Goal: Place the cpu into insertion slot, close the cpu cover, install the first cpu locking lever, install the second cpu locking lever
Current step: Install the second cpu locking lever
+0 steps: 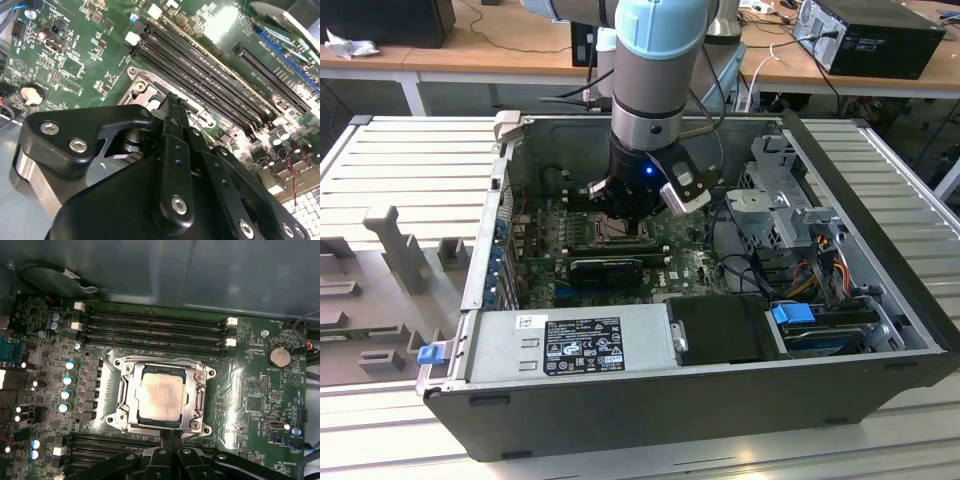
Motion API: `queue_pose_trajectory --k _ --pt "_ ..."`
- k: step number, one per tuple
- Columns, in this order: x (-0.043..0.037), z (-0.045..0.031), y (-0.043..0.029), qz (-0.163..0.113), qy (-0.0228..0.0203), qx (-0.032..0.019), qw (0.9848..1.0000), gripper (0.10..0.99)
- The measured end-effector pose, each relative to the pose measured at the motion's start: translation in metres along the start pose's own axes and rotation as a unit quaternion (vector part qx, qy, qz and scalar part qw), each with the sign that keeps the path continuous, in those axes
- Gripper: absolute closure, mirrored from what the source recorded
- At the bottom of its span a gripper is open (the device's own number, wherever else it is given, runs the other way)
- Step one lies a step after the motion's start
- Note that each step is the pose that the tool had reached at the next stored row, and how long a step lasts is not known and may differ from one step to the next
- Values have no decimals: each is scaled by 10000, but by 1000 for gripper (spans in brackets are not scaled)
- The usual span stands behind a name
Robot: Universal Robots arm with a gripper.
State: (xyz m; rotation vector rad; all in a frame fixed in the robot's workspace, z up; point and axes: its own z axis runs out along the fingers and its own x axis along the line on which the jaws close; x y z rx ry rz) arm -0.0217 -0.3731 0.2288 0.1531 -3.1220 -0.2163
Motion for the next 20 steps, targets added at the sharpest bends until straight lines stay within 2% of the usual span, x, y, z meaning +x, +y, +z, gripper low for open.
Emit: queue_pose_trajectory --k 2,3,9,10,11,13,15,18,20 --pt "25 4 -21 -1 -6 -68 10000 980" --pt "71 7 -43 -3 -10 -105 9999 980" --pt "174 21 -128 -57 -10 -185 9998 980" --pt "195 20 -142 -72 -11 -219 9997 980" --pt "234 24 -161 -81 -15 -276 9996 980" --pt "266 49 -183 -95 -18 -323 9994 980" --pt "273 62 -194 -102 -19 -344 9994 980" --pt "339 85 -224 -120 -30 -475 9988 980" --pt "414 103 -278 -137 -39 -578 9982 980"
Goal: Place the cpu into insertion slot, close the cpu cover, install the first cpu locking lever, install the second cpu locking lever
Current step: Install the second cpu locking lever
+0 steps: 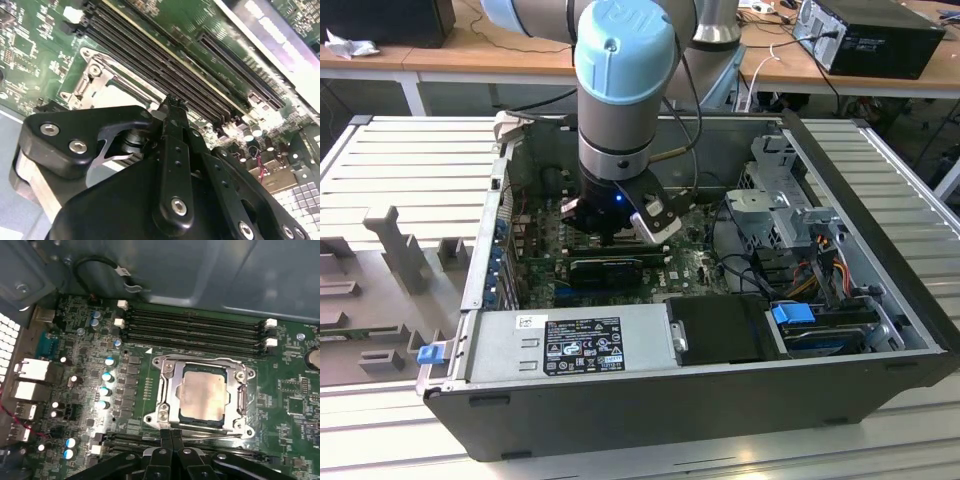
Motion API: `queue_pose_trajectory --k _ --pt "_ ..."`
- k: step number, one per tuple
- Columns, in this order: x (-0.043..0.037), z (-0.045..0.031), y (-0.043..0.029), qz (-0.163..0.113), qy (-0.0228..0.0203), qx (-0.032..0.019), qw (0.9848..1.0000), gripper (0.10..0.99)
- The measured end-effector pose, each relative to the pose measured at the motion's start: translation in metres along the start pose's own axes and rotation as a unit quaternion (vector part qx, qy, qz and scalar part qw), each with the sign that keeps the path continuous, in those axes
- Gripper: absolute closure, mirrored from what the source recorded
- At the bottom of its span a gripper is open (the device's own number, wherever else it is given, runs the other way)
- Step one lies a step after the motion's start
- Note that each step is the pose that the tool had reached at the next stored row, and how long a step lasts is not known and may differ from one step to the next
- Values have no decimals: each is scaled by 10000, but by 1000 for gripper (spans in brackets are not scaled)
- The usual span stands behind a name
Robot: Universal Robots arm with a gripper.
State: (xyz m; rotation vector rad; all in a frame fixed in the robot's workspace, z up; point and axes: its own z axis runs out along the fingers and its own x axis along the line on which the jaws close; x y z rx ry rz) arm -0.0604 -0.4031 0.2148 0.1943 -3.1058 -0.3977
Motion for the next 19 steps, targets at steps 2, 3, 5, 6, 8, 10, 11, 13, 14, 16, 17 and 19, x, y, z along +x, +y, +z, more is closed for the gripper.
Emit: queue_pose_trajectory --k 2,3,5,6,8,10,11,13,14,16,17,19 --pt "52 1 -38 -7 -8 -80 10000 980" --pt "63 3 -48 -10 -11 -100 9999 980" --pt "94 15 -70 -13 -17 -154 9999 980" --pt "96 25 -72 -13 -18 -165 9999 980" --pt "98 43 -77 -14 -18 -170 9999 980" --pt "105 65 -82 -12 -20 -180 9998 980" --pt "119 71 -82 -12 -20 -184 9998 980" --pt "148 85 -81 -13 -22 -190 9998 980" --pt "149 91 -82 -13 -22 -192 9998 980" --pt "149 105 -76 -13 -22 -195 9998 980" --pt "148 111 -73 -14 -22 -196 9998 980" --pt "147 121 -67 -14 -22 -197 9998 980"
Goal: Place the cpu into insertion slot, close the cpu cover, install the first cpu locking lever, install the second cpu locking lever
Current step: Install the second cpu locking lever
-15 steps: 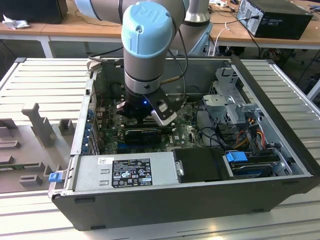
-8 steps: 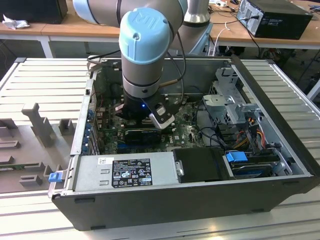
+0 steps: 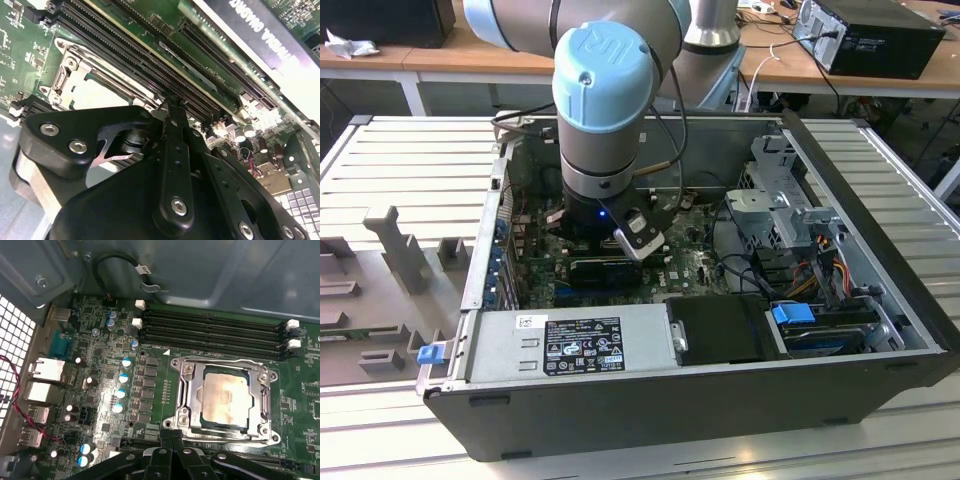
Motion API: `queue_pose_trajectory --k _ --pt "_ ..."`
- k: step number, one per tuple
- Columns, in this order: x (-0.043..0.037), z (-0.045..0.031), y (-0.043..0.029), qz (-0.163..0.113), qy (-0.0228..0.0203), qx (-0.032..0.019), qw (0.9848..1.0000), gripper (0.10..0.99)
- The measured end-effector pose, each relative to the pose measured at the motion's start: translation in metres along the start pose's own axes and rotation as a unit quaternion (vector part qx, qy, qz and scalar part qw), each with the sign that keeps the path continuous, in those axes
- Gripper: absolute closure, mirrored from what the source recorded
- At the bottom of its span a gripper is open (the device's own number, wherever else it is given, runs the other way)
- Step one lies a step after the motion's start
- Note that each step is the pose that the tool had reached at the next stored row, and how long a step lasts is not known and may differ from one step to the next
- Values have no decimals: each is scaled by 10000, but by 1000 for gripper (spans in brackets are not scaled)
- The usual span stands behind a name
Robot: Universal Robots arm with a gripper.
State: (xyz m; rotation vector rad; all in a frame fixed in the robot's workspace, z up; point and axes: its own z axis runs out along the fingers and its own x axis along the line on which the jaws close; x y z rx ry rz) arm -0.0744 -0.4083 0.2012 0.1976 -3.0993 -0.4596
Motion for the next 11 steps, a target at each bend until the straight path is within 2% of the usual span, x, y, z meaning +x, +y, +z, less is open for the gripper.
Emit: queue_pose_trajectory --k 6,11 --pt "-3 40 19 0 -1 -21 10000 980" --pt "-10 81 68 1 -2 -31 10000 980"
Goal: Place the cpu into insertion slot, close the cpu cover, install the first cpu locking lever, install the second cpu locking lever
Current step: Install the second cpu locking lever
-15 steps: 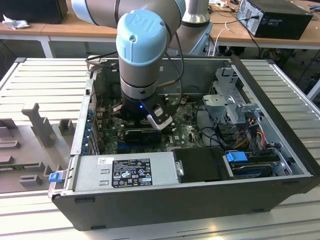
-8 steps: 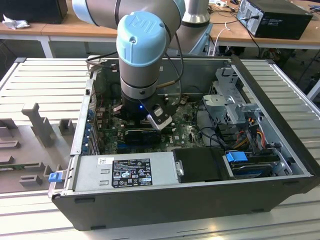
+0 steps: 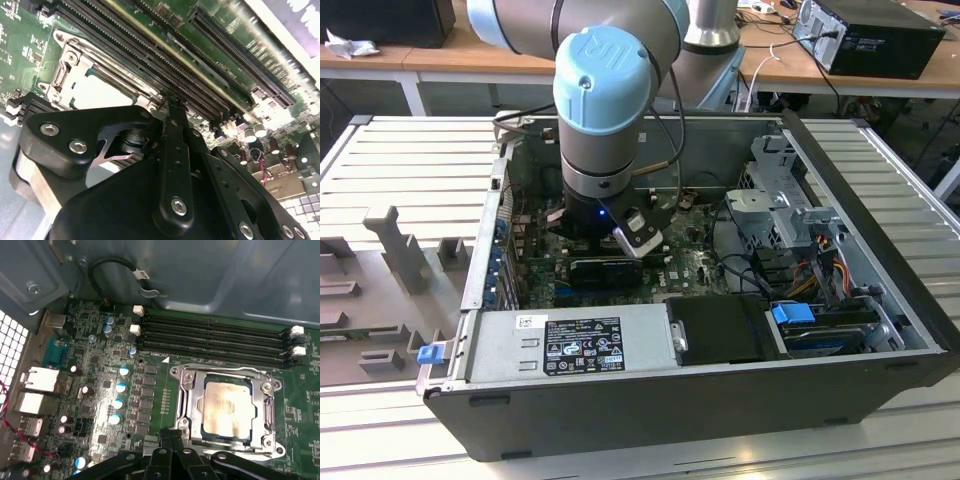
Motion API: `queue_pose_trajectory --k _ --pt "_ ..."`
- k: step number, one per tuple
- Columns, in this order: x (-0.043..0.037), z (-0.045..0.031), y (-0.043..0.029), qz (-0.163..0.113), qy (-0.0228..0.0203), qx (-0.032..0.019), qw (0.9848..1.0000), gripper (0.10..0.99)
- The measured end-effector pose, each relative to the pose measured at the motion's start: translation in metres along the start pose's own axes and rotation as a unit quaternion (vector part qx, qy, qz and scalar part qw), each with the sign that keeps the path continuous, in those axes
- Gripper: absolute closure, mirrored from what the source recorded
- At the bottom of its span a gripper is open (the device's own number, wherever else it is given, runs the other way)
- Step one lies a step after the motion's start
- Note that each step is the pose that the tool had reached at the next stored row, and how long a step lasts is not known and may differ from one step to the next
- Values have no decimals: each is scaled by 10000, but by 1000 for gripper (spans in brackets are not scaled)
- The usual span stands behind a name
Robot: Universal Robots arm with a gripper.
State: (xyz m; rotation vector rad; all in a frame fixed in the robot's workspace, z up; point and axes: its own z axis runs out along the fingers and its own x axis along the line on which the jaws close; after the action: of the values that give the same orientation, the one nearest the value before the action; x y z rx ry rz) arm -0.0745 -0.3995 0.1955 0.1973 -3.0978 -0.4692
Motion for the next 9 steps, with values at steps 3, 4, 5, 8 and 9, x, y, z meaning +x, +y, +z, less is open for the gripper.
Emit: queue_pose_trajectory --k 3,4,5,8,9 --pt "4 4 7 0 0 -1 10000 980" --pt "5 -9 11 -1 1 0 10000 980" --pt "5 -21 17 -1 -1 -3 10000 980" --pt "5 -67 32 0 0 -1 10000 980" --pt "5 -80 36 0 0 -1 10000 980"
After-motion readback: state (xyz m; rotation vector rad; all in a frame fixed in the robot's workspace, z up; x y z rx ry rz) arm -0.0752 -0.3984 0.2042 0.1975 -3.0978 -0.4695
